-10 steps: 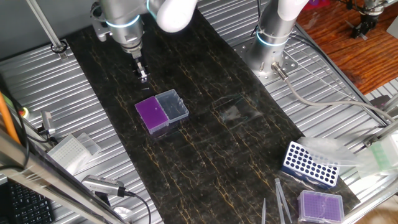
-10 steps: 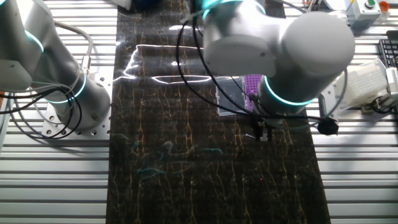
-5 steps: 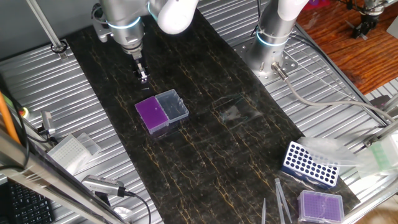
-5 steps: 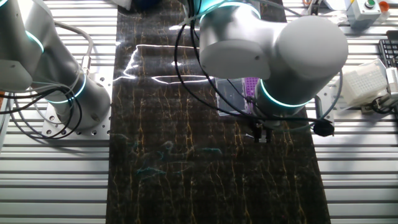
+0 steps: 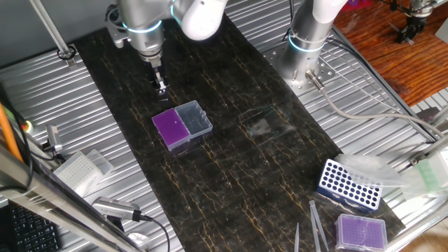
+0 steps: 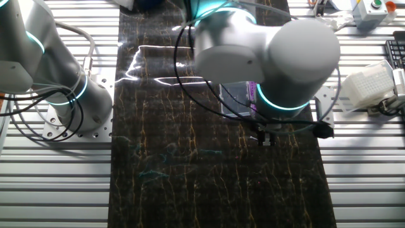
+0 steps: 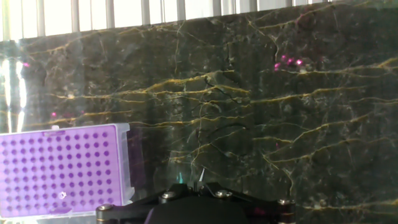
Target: Insert a small pipette tip into the holder for small pipette tips
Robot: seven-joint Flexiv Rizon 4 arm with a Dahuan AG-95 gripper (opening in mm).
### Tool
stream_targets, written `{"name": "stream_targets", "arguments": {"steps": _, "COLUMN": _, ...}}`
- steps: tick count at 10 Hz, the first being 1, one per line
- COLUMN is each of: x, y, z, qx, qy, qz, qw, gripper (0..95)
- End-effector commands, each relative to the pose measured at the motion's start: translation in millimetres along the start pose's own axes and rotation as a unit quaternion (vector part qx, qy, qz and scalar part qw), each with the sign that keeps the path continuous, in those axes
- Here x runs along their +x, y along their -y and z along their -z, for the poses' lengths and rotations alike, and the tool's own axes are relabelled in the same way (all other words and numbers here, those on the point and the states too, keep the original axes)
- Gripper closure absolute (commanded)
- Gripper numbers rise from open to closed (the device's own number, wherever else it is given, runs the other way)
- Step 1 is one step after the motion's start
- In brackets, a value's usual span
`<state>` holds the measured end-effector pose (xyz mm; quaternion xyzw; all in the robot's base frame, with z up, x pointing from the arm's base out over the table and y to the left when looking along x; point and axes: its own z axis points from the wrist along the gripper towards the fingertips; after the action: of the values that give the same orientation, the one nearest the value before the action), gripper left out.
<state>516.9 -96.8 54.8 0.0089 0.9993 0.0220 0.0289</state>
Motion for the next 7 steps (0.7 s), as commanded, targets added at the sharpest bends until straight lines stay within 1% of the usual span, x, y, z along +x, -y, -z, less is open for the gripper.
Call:
{"name": "stream_targets", "arguments": {"steps": 1, "x": -2.0, "y": -2.5, "z": -4.0, "qx": -0.004, "qy": -0.001, "qz": -0.007, "qw": 1.0000, "gripper": 95.0}}
{"name": "stream_targets", "arguments": {"steps": 4, "x": -3.6, "y": -7.2, "z": -11.7, "qx": -0.007, "qy": -0.002, "qz": -0.015, "qw": 0.9999, "gripper": 95.0}}
{"name": "stream_targets", "arguments": {"steps": 7, "x": 5.1, "y": -7.3, "z": -16.7, "qx": -0.008, "qy": -0.001, "qz": -0.013, "qw": 0.9999, "gripper": 95.0}}
